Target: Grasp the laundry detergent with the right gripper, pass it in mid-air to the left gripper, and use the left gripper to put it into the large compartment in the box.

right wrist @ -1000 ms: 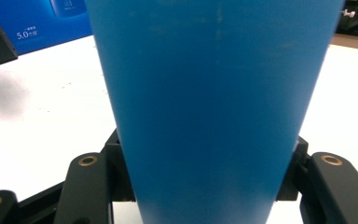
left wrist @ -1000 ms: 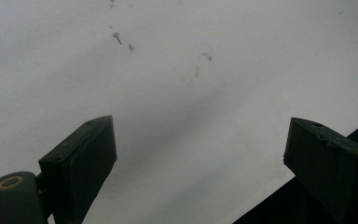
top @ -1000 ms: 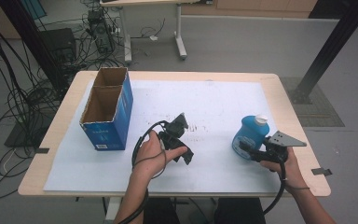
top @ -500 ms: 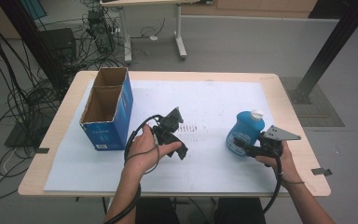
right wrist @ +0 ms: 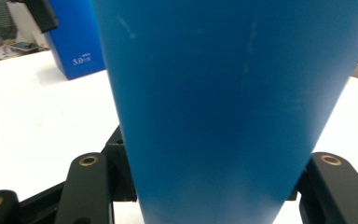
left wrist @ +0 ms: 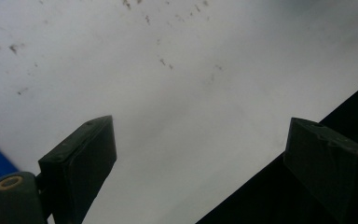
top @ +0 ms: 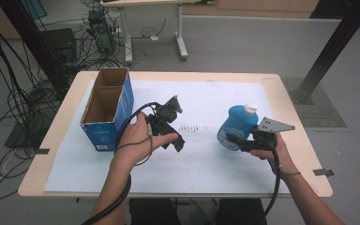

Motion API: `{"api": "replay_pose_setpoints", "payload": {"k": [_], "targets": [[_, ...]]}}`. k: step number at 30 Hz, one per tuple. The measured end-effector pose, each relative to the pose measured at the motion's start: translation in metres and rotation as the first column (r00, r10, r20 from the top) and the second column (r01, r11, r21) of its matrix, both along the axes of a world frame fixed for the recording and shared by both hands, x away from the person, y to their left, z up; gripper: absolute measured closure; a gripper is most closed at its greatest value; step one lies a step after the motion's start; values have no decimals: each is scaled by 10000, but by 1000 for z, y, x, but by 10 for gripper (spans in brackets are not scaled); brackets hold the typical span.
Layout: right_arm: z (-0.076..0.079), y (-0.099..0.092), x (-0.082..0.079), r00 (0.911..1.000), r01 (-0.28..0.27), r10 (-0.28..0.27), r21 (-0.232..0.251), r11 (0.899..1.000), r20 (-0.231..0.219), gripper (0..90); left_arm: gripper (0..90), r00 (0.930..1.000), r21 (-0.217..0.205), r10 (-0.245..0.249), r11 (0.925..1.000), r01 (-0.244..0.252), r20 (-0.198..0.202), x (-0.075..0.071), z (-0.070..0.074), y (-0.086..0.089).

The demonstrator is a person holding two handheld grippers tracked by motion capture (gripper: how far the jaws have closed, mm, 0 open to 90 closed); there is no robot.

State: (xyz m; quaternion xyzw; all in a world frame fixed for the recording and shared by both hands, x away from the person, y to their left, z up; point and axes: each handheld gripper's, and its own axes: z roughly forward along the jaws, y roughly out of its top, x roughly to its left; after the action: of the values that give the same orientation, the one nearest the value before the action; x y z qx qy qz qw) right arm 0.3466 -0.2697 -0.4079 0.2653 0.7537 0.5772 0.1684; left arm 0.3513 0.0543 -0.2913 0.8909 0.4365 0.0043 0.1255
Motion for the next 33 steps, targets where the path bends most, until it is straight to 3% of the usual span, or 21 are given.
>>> {"api": "replay_pose_setpoints", "payload": {"k": [5,13,20,24,33], "targets": [[6,5,1,9991,-431,431,-40,9991,-28,414,96,9995,70,-254,9997,253,183,-1,15,-1],[13,18,-1,9890,-1474,1473,-145,9890,-106,415,98,9944,-22,-977,9952,979,413,-5,44,-8],[17,30,-3,9683,-2493,2490,-201,9682,-178,415,100,9845,-215,-1728,9846,1735,308,-7,58,-17],[20,37,-4,9512,-3079,3076,-90,9514,-254,415,101,9790,-330,-2027,9786,2033,198,-5,60,-19],[27,50,-6,9271,-3746,3740,-337,9266,-228,415,108,9754,-389,-2203,9746,2206,118,-2,67,-21]]}}
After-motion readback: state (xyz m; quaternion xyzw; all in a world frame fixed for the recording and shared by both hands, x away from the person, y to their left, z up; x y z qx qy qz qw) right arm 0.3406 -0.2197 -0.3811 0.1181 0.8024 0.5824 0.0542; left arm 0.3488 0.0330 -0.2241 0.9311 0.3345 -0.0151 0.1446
